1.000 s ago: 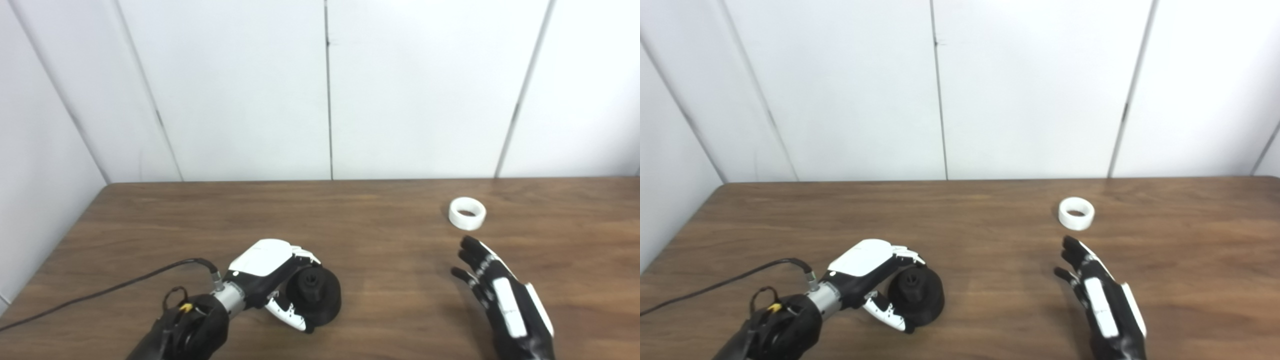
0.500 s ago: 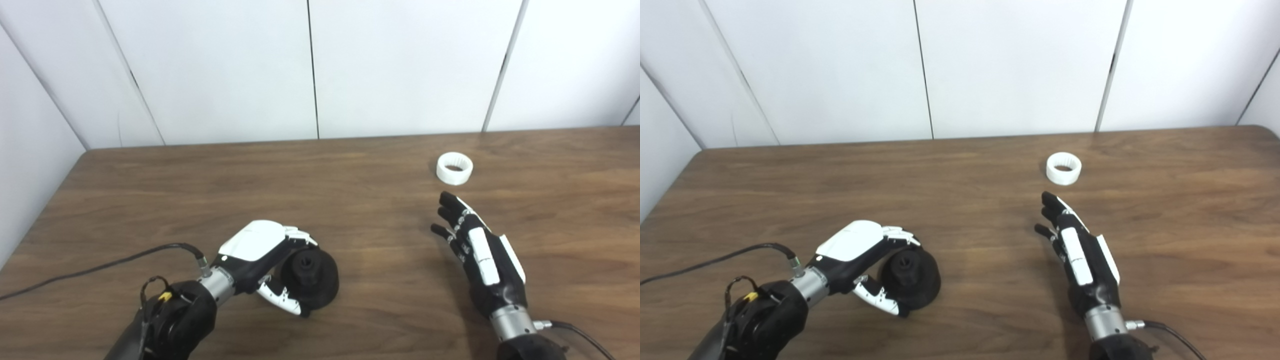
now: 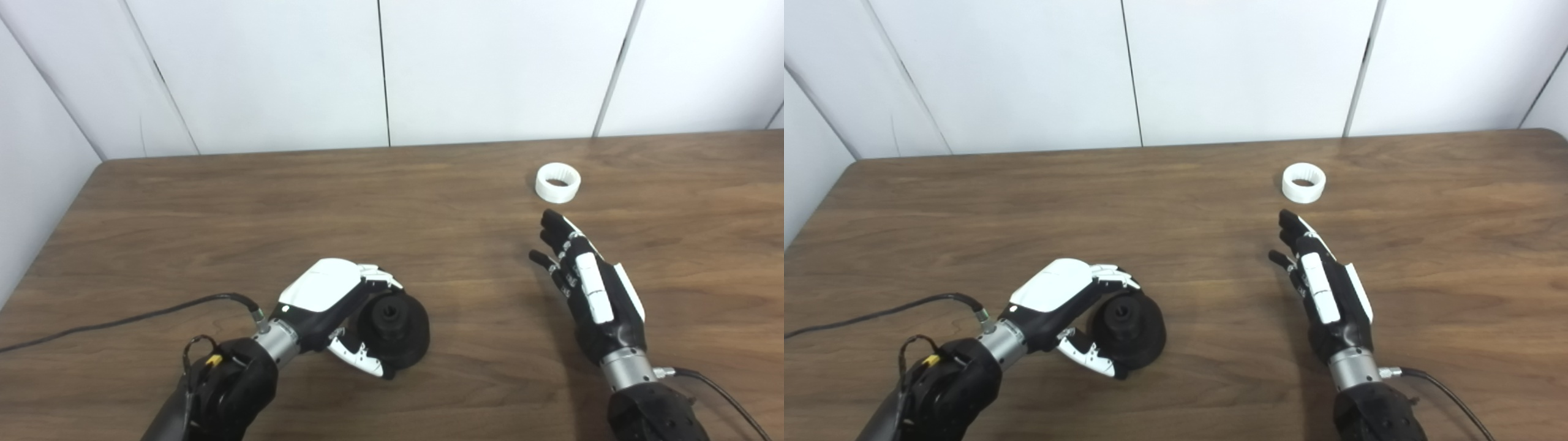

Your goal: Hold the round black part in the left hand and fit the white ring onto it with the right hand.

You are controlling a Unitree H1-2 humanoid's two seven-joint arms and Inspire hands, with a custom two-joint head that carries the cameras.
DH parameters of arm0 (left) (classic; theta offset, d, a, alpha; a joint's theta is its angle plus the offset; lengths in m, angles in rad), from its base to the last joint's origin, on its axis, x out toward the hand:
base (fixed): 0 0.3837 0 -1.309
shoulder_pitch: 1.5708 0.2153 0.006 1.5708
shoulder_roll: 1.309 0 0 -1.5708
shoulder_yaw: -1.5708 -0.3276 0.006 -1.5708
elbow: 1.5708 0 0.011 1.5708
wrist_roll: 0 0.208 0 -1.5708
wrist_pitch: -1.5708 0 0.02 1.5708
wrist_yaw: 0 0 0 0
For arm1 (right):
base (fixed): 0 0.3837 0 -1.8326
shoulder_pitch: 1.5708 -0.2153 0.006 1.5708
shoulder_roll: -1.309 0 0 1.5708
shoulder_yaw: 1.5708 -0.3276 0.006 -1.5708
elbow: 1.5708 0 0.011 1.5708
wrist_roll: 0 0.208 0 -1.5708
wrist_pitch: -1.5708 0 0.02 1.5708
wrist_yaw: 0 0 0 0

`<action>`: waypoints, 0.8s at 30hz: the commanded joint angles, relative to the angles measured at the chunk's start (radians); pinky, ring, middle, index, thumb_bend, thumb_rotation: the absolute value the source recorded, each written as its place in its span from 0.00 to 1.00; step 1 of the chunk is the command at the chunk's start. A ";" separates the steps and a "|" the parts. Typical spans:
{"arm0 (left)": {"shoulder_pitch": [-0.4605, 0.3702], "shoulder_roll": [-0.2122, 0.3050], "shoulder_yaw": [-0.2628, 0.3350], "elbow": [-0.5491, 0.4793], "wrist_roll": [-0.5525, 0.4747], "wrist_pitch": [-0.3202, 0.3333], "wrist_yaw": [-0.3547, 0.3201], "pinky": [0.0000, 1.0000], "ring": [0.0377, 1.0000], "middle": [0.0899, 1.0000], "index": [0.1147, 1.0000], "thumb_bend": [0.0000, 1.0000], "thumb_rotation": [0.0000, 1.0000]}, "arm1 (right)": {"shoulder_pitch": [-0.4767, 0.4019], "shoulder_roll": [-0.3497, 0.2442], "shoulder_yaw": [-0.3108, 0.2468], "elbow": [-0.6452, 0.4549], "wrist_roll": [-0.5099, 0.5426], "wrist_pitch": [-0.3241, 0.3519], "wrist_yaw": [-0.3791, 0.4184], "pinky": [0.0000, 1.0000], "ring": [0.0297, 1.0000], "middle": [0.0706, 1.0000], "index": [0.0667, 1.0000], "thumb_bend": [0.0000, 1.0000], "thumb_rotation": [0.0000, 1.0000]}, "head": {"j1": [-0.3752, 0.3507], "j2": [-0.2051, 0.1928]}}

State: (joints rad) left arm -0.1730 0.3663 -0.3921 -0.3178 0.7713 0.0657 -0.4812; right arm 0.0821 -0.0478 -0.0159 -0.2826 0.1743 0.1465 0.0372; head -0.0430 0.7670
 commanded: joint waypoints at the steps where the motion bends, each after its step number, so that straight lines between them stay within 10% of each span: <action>1: -0.022 -0.010 0.002 -0.041 0.014 -0.023 0.024 0.86 0.88 0.82 0.66 0.86 0.34 | 0.036 0.023 0.001 -0.047 0.011 -0.008 -0.001 0.85 0.95 0.93 0.88 0.60 0.84 | -0.002 0.000; 24: -0.016 -0.080 -0.012 -0.017 0.044 -0.036 0.032 0.86 0.88 0.83 0.66 0.85 0.33 | 0.041 0.023 -0.005 -0.066 -0.002 0.012 -0.014 0.83 0.93 0.91 0.86 0.61 0.84 | 0.001 -0.007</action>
State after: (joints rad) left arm -0.1614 0.2889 -0.4117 -0.3206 0.8163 0.0574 -0.4844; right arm 0.0823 -0.0482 -0.0190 -0.3056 0.1695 0.1711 0.0298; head -0.0414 0.7593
